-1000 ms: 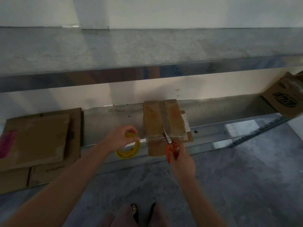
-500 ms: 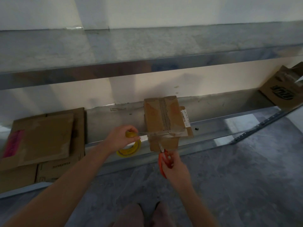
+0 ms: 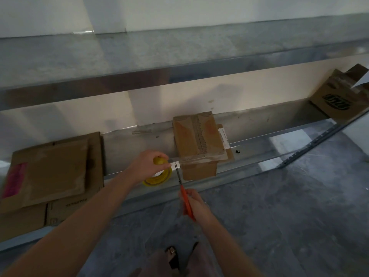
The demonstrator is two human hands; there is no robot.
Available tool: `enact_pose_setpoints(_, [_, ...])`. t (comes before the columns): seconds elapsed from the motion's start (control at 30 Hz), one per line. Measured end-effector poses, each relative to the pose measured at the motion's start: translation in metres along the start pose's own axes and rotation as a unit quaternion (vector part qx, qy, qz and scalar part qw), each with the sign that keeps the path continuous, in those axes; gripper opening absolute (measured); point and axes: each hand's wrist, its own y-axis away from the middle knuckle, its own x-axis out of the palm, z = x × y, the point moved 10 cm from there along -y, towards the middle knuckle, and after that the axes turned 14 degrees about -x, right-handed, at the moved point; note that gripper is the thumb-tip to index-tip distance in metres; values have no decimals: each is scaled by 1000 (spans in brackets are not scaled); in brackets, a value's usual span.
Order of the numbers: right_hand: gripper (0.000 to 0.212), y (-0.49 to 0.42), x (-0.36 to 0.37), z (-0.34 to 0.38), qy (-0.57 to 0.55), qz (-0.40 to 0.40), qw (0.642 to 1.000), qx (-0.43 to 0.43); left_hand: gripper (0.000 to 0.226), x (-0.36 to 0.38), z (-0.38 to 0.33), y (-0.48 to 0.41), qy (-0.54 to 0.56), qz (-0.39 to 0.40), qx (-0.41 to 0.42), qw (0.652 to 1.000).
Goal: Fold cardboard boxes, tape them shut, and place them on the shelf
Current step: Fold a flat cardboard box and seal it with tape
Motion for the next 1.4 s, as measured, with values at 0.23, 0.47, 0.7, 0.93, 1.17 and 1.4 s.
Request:
enact_pose_setpoints(0.23, [8, -5, 7, 5, -56, 1, 998, 15, 23, -2, 0, 0, -5, -6, 19, 1000])
enact_pose_setpoints(0.47, [7, -12, 7, 8, -56, -1, 998, 0, 23, -2, -2, 0, -4, -3, 21, 1000])
enact_pose_setpoints(0.7, [11, -20, 4, 4, -26, -13, 1000, -1, 21, -3, -2, 2, -5, 4, 9, 1000])
enact_pose_setpoints(0.93, [17, -23, 1, -8, 0, -19, 1000, 15, 18, -3, -6, 4, -10, 6, 24, 1000])
enact_pose_setpoints(1.17, [7, -24, 13, -12, -18, 6, 1000, 18, 22, 3, -10, 6, -36, 3, 39, 999])
enact_pose_setpoints(1.4, [12, -28, 11, -12, 23, 0, 1000, 9, 18, -1, -7, 3, -42, 1, 43, 998])
